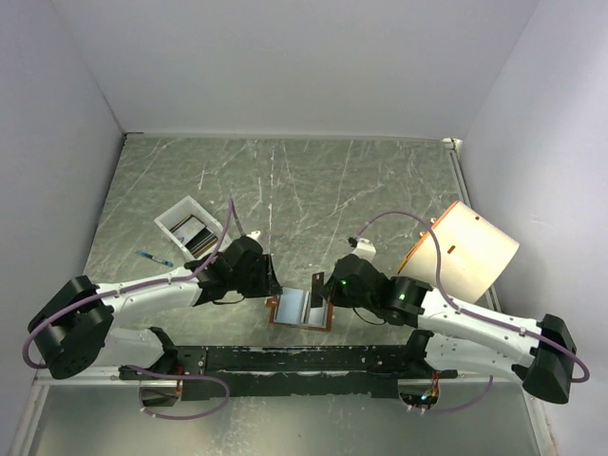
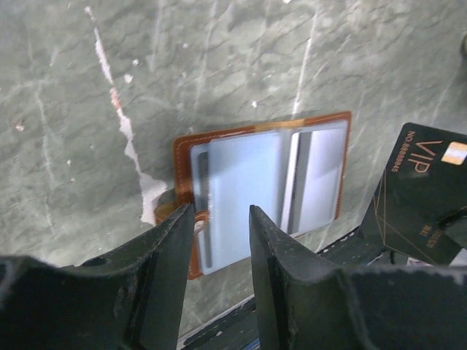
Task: Put the credit cards into the card holder
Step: Insert the credit card into the card holder.
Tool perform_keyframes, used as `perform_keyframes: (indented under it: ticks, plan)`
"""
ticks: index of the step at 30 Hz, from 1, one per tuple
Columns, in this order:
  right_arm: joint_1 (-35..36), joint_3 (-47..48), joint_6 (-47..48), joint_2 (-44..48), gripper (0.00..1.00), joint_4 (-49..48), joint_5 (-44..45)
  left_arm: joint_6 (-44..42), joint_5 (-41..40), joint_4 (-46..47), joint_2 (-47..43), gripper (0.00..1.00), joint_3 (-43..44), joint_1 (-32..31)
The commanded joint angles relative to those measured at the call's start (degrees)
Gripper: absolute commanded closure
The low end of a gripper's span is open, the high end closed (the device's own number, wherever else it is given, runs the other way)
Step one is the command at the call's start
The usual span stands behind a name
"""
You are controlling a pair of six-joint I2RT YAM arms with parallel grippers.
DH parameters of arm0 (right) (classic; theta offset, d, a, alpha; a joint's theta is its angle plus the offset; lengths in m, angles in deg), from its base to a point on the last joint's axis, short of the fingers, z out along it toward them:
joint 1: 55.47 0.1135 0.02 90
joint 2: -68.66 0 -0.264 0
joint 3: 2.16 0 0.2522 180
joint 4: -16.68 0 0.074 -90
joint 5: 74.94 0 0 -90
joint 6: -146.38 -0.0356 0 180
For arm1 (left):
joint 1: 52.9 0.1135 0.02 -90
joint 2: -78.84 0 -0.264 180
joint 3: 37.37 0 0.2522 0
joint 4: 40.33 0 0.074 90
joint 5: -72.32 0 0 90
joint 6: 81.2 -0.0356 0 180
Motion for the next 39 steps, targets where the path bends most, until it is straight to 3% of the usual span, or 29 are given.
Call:
perform_keyframes:
  ticks: [1,13,30,39]
  plan:
    - [0.0,0.1,-2.8,-4.1,1.0,-7.8,-1.2,-1.7,-0.9,-2.5,-0.9,0.54,-1.9,0.5]
    - [0.0,2.3,-3.8,-15.4,1.0,-7.3,-3.2,-2.3,0.1,-2.8,1.4,0.57,-3.4,0.5]
    - [0.0,0.6,-4.9,-18.3,1.0,-6.4,-5.5,-0.4,3.6,0.1,-0.1,0.57,-5.4,0.5]
    - [0.0,0.7,-5.4,-17.3,1.0,0.3,-1.3,-0.6,2.9,-0.9,-0.1,0.58,-5.4,0.5]
